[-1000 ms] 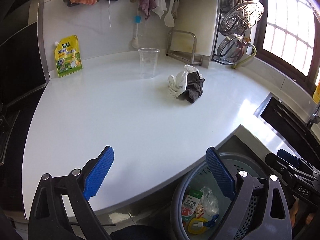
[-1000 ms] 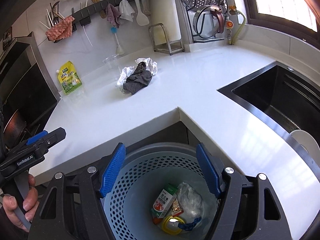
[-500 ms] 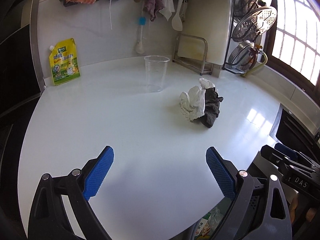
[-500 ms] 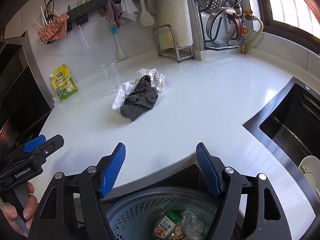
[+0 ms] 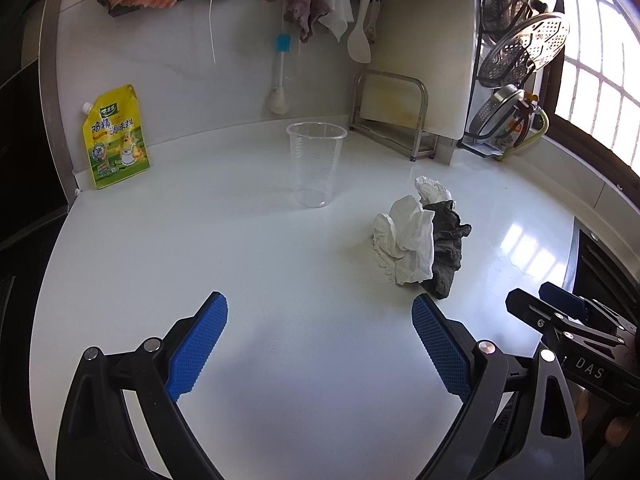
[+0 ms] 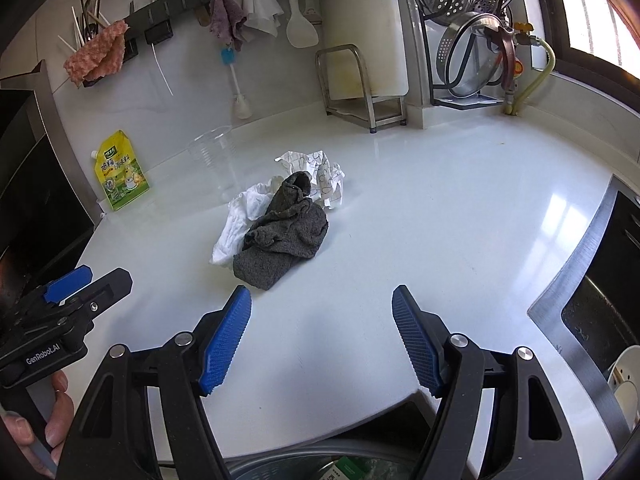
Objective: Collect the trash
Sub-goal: 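Move both tools back over the counter toward the cloth and tissue, then grasp the grey cloth with the right gripper and lift it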
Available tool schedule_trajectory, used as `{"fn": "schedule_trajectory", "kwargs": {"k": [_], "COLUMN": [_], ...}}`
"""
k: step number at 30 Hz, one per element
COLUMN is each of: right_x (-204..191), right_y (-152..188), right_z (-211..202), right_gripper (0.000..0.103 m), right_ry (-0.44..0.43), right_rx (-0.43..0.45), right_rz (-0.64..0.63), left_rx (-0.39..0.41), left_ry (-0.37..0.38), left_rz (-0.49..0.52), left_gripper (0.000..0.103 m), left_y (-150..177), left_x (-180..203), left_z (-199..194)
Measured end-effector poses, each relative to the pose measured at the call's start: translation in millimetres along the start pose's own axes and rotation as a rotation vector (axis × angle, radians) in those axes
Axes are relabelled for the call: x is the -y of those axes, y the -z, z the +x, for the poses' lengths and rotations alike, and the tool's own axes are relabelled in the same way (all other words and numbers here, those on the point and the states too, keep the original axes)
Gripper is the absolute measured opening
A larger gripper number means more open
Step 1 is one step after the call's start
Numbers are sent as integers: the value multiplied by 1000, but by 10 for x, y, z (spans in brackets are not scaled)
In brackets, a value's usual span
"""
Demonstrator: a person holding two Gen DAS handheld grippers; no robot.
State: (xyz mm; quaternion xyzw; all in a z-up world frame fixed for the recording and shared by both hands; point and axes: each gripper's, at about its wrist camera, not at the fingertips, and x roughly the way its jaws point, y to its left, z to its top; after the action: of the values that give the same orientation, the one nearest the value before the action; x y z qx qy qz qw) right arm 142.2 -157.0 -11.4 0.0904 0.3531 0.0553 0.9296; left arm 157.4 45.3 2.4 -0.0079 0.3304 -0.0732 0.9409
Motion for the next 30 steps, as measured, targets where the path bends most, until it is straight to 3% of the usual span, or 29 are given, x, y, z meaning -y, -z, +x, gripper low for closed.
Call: {"fn": "schedule_trajectory", "kwargs": {"k": [30], "right_x": [-186], "right_y": [-399], "right_z": [746], "right_gripper": [79], "right_ry": [-14], "right_rx": [-85], "right_rz": [-36], "left_rx": [0], "left_ry": [-12], "left_rz": [-5], "left_gripper": [95], "left_y": [-83], "left_x": [-33], "left_z": [187]}}
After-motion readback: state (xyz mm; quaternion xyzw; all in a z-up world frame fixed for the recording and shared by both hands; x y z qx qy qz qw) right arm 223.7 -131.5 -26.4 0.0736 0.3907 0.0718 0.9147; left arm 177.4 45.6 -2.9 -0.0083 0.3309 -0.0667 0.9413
